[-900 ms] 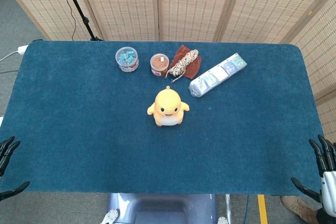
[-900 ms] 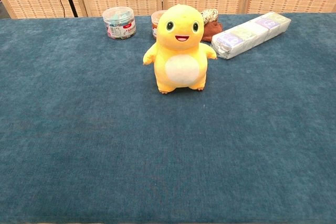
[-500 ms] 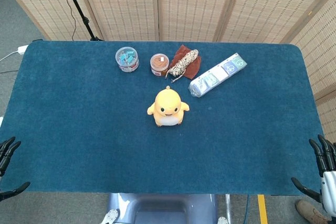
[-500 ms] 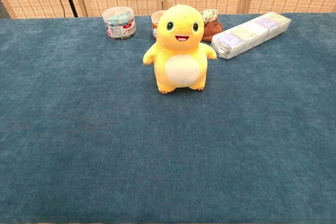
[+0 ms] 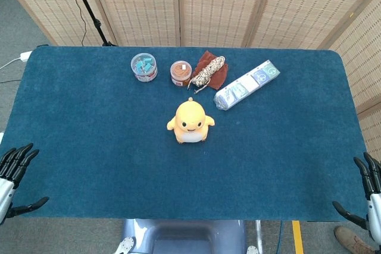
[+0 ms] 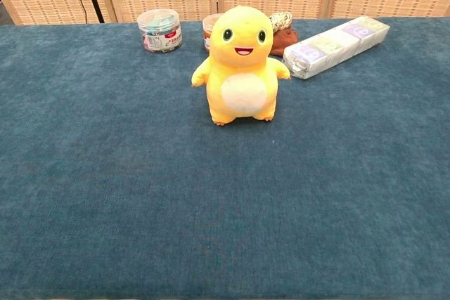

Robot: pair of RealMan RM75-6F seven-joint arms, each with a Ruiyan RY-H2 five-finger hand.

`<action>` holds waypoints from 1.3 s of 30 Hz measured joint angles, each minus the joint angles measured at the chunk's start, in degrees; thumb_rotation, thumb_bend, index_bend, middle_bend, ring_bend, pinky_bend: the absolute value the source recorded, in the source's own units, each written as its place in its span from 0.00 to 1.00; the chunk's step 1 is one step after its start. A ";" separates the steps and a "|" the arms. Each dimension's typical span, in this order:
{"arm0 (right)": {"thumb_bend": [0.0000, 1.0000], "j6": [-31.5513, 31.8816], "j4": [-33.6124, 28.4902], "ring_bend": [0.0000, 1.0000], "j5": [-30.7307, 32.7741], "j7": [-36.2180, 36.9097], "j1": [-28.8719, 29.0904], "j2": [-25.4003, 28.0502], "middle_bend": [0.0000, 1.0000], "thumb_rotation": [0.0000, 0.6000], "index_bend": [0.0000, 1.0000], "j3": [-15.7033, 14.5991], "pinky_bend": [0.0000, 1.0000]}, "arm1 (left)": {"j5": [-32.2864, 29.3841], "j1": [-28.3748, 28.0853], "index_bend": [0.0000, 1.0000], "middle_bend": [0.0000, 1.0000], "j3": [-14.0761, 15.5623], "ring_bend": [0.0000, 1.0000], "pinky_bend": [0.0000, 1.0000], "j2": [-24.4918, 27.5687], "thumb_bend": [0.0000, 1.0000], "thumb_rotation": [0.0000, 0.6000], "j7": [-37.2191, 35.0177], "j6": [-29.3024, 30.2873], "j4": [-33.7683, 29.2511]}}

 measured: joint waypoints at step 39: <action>0.00 -10.29 1.61 0.00 14.76 5.77 4.00 1.67 0.00 1.00 0.00 4.75 0.00 | -49.85 -52.54 0.00 0.00 -27.64 0.00 0.00 -29.79 0.00 0.23 44.70 -37.45 2.95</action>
